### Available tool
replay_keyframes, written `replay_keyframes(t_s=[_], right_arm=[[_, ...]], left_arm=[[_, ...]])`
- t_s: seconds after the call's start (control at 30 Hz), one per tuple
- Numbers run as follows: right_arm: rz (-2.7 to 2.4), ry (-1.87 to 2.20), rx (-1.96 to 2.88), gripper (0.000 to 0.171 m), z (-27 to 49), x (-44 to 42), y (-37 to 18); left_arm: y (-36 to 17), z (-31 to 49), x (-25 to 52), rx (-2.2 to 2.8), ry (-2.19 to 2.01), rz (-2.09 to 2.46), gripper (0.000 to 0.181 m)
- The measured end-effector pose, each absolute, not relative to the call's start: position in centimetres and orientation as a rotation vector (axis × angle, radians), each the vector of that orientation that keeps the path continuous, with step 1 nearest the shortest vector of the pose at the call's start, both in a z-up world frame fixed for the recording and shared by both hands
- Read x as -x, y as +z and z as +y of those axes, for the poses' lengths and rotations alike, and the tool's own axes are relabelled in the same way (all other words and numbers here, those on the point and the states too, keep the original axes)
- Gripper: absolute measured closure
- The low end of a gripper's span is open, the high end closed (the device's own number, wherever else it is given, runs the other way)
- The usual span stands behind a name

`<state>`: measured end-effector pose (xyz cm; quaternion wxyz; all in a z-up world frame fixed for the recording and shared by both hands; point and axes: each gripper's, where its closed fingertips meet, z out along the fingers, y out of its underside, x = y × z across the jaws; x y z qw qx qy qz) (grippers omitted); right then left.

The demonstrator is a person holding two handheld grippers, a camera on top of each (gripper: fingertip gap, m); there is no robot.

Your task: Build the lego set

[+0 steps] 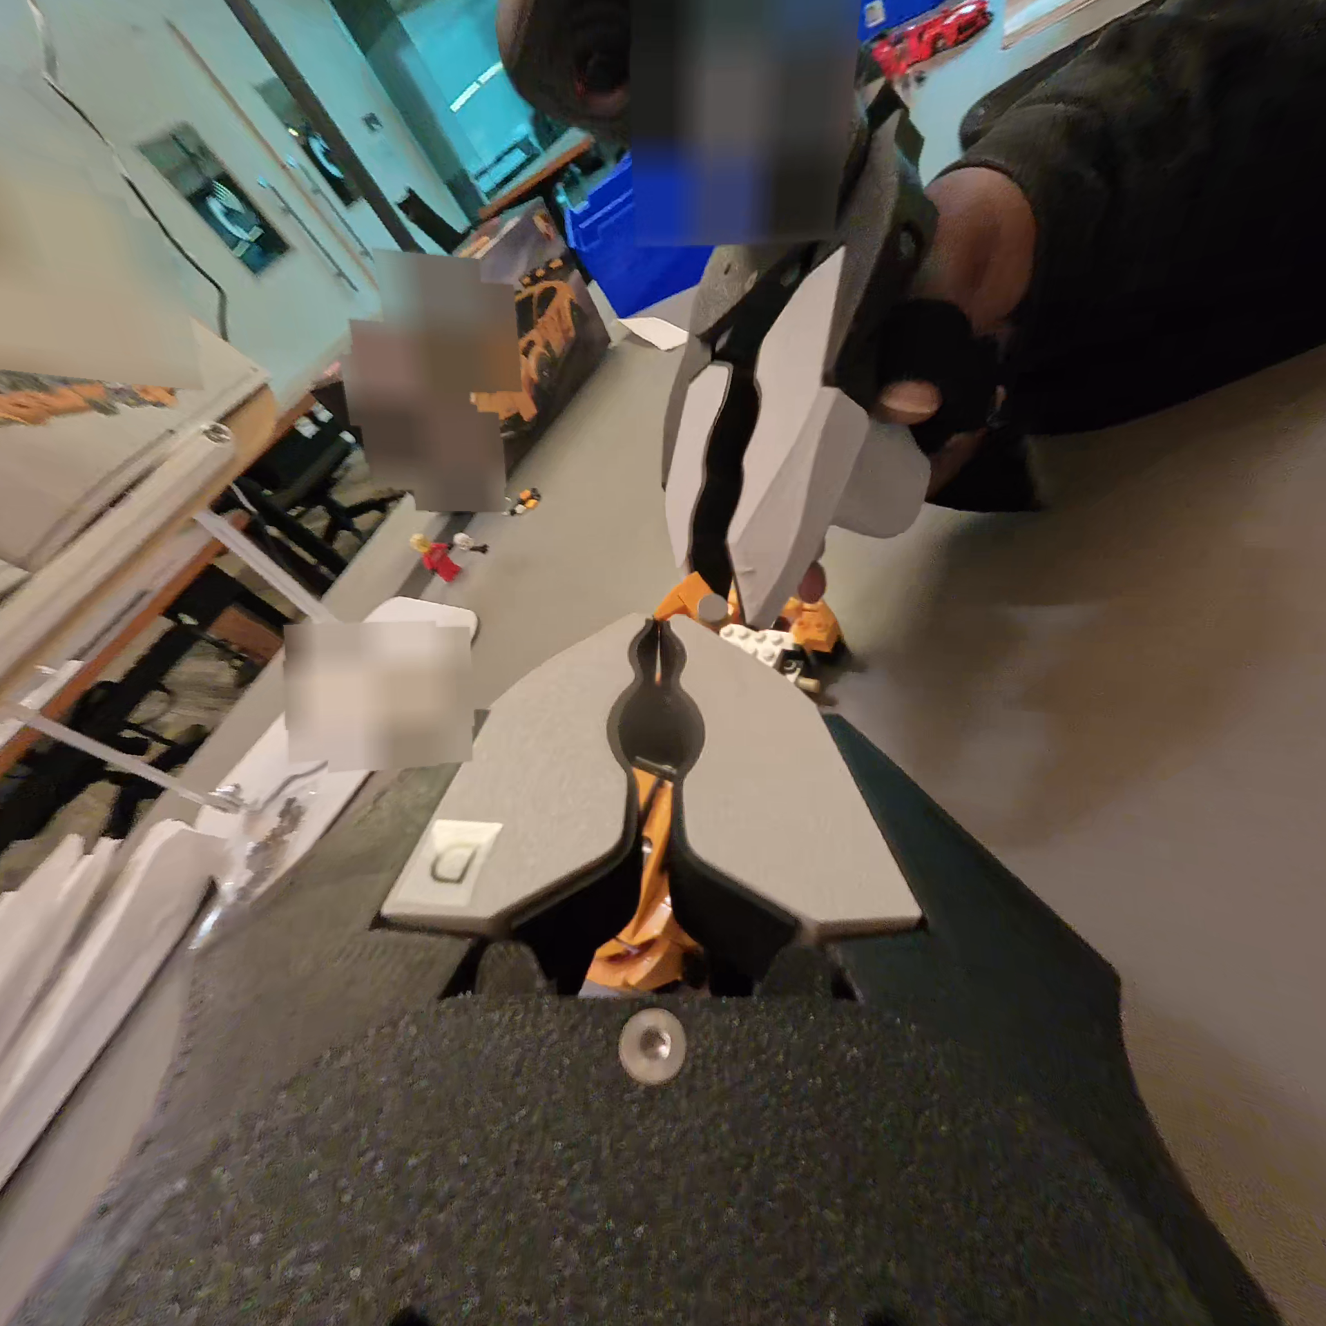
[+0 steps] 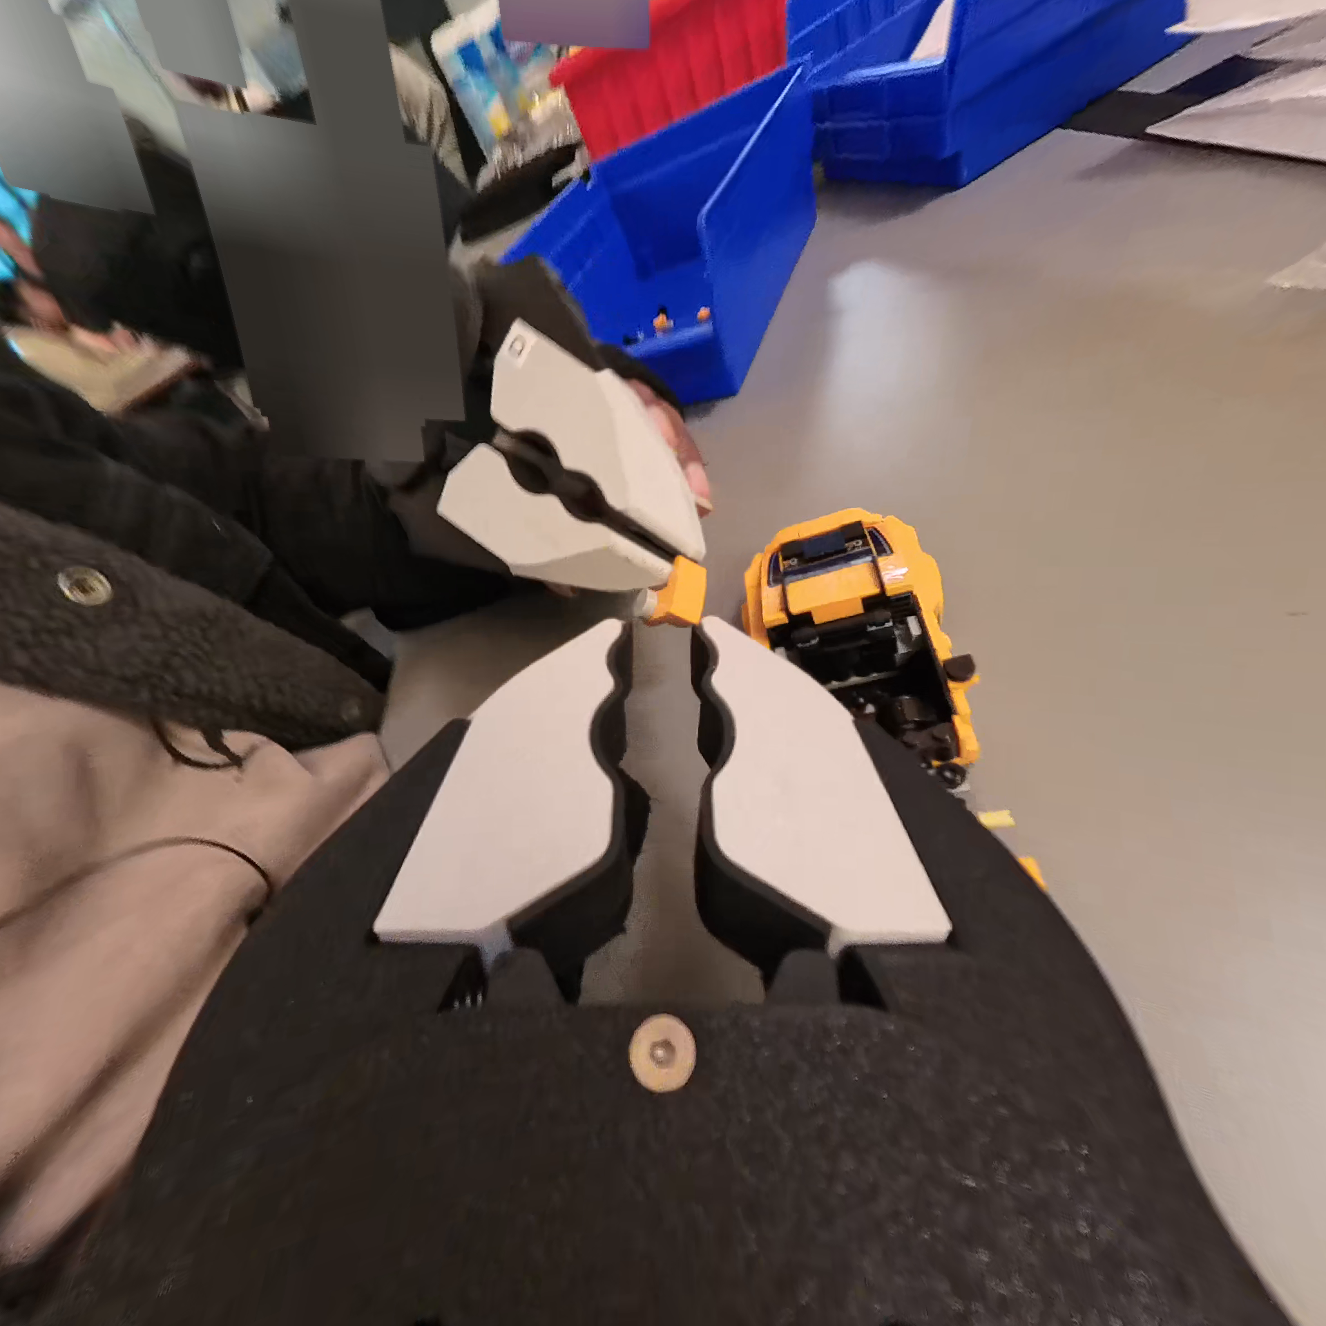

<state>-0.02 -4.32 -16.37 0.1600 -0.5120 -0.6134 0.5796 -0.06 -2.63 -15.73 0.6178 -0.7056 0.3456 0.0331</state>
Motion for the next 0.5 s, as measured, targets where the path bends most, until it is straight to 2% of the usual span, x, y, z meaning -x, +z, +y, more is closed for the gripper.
replay_keyframes(t_s=[0.17,0.27,0.37,0.5], right_arm=[[-1.563,1.852,1.591,0.156,-3.9,0.7,-15.2],[-1.572,1.81,1.572,0.157,-3.8,0.7,-15.3],[-1.639,1.693,1.509,0.159,-3.4,0.4,-15.4],[-1.841,1.197,1.313,0.16,-2.2,-0.1,-17.0]], left_arm=[[-14.5,-2.5,0.2,1.552,0.269,0.797,0.181],[-14.5,-2.4,0.2,1.546,0.31,0.801,0.181],[-15.5,-2.3,0.4,1.615,0.202,0.793,0.181],[-17.2,-2.6,0.0,1.73,-0.042,0.778,0.179]])
